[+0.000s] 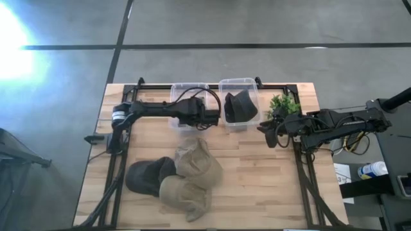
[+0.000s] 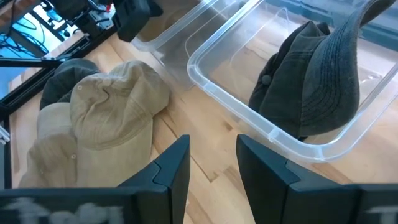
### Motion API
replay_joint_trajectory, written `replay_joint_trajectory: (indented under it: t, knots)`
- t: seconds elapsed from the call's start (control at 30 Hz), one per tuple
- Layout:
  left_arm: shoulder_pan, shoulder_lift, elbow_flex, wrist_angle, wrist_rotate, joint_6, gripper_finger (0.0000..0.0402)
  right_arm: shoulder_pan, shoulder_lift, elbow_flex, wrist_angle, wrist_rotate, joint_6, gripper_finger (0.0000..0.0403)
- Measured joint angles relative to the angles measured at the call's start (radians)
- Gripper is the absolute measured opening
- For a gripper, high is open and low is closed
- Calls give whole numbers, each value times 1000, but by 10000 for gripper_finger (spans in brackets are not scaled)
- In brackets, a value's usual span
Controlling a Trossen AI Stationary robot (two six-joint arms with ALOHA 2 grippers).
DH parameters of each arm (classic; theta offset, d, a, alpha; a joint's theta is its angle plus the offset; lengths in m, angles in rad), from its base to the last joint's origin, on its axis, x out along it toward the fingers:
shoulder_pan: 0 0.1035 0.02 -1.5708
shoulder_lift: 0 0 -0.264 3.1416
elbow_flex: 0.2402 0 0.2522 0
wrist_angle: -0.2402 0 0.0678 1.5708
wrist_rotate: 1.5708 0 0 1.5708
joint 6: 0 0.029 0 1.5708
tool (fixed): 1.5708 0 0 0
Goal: Pick & Place hat
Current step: Put the right brown cap into the left transparent bin, then put the top brown cap into the left transparent bin
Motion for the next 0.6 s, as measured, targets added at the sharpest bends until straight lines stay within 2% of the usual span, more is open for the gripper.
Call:
replay_joint_trajectory:
  t: [0.17,0.37,0.47,0.6]
  knots:
    - [-28,-51,3,21,0,37,157,0,0,-1,-8,-6,0,127]
    - [-75,-136,26,22,0,84,165,0,0,-2,-36,-25,0,128]
    - [-130,-189,32,40,1,158,165,0,2,-2,-38,-109,16,128]
    - [-247,-236,23,154,57,388,165,1,31,-9,-36,-253,91,127]
